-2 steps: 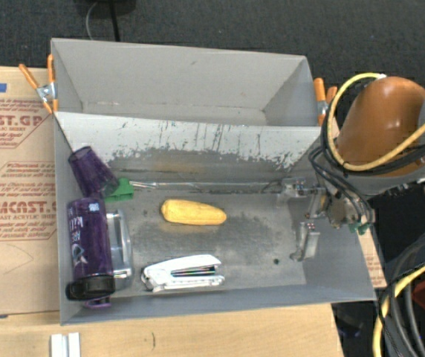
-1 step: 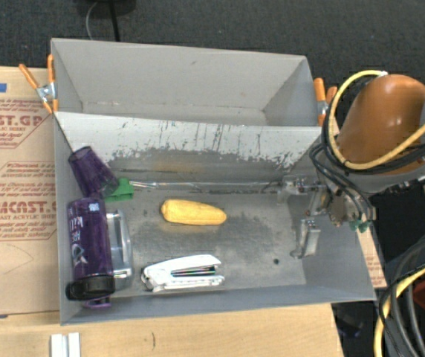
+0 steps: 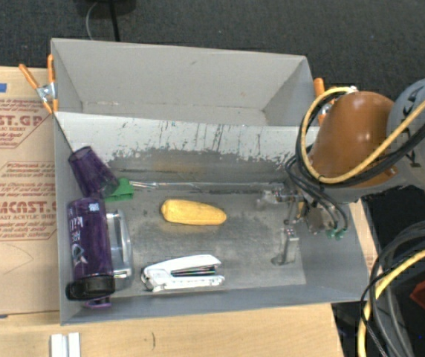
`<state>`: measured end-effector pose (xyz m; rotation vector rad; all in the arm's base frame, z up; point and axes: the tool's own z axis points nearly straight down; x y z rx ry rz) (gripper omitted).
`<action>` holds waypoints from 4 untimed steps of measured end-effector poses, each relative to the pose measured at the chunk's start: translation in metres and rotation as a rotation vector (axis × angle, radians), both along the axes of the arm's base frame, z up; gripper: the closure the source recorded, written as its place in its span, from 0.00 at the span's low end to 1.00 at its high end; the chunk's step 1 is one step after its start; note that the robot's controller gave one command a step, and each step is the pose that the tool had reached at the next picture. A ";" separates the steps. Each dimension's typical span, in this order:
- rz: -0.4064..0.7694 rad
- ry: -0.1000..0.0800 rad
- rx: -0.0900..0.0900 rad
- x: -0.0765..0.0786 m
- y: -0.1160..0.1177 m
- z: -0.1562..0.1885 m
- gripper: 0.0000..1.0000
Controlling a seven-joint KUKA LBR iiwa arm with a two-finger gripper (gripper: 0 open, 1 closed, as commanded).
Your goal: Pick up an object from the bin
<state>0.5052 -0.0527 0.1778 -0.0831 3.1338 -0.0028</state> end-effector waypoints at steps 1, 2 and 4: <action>0.018 0.004 0.001 0.000 0.008 -0.015 0.00; 0.086 -0.005 0.000 0.015 -0.013 -0.073 0.00; 0.052 0.003 0.002 0.035 0.075 -0.101 0.00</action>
Offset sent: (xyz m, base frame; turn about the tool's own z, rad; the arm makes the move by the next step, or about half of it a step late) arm 0.0183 -0.0258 -0.0921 -0.1031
